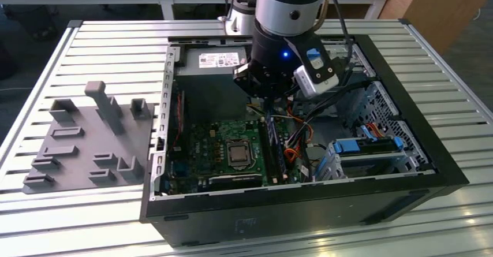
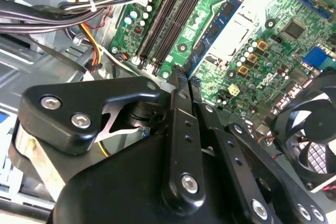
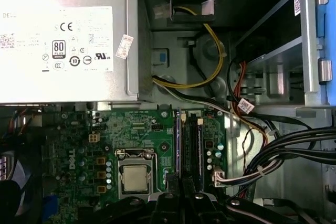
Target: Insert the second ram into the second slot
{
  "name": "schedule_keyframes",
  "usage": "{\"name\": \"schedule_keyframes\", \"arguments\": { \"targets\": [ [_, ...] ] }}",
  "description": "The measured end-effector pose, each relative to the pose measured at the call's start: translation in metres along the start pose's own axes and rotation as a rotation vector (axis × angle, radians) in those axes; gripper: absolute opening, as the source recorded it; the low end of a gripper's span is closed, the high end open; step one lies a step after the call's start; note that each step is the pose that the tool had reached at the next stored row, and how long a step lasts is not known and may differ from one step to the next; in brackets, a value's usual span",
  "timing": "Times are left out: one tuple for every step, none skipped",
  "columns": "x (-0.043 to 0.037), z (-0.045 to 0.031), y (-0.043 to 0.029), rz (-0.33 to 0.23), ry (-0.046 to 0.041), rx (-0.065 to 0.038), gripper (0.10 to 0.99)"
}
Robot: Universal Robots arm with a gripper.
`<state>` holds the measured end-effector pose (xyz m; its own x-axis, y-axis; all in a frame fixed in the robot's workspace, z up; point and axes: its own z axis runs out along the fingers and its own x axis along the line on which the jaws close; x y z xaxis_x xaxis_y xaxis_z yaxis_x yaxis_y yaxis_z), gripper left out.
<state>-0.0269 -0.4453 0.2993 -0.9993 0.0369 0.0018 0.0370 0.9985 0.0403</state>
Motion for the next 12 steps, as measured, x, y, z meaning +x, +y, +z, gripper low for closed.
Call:
{"name": "schedule_keyframes", "arguments": {
  "targets": [
    [0.0000, 0.0014, -0.0003, -0.005, 0.0002, 0.000, 0.137],
    [-0.0001, 0.0042, -0.0010, -0.013, 0.0005, 0.000, 0.137],
    [-0.0002, 0.0060, -0.0018, -0.017, 0.0006, 0.000, 0.137],
    [-0.0002, 0.0075, -0.0033, -0.019, 0.0008, 0.000, 0.137],
    [-0.0003, 0.0094, -0.0042, -0.019, 0.0008, 0.000, 0.137],
    [-0.0003, 0.0114, -0.0052, -0.019, 0.0007, 0.000, 0.137],
    [-0.0003, 0.0131, -0.0062, -0.019, 0.0008, 0.000, 0.137],
    [-0.0003, 0.0149, -0.0070, -0.019, 0.0008, 0.000, 0.137],
    [-0.0003, 0.0167, -0.0077, -0.019, 0.0007, 0.000, 0.137],
    [-0.0004, 0.0180, -0.0084, -0.019, 0.0008, 0.000, 0.137],
    [-0.0004, 0.0191, -0.0088, -0.019, 0.0008, 0.000, 0.137],
    [-0.0003, 0.0203, -0.0090, -0.020, 0.0008, 0.000, 0.137]
  ]
}}
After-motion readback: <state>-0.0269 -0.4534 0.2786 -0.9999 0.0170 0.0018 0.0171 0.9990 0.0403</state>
